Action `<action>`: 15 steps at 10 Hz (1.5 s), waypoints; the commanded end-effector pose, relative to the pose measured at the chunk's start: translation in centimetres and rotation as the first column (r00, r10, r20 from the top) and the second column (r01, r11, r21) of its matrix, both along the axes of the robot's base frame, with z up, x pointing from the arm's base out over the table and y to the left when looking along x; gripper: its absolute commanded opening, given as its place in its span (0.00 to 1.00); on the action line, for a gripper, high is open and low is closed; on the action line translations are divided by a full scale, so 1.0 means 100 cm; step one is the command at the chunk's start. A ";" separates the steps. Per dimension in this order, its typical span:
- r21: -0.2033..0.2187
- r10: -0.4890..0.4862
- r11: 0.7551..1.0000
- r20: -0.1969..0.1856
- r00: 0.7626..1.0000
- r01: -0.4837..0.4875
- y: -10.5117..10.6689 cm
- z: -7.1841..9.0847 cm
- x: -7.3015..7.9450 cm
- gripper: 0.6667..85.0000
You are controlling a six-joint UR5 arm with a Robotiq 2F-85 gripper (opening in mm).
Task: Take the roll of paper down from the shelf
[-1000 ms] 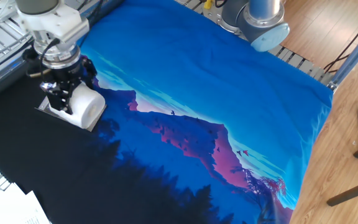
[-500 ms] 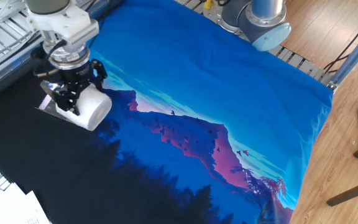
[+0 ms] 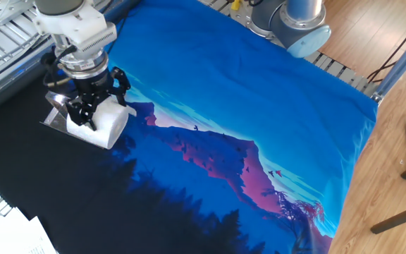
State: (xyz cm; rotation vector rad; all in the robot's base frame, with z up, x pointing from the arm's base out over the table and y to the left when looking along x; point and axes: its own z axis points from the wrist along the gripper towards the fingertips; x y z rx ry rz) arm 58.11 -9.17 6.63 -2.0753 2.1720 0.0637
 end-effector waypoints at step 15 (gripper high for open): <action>-0.003 -0.011 1.000 -0.142 0.990 0.011 0.007 -0.004 -0.031 0.83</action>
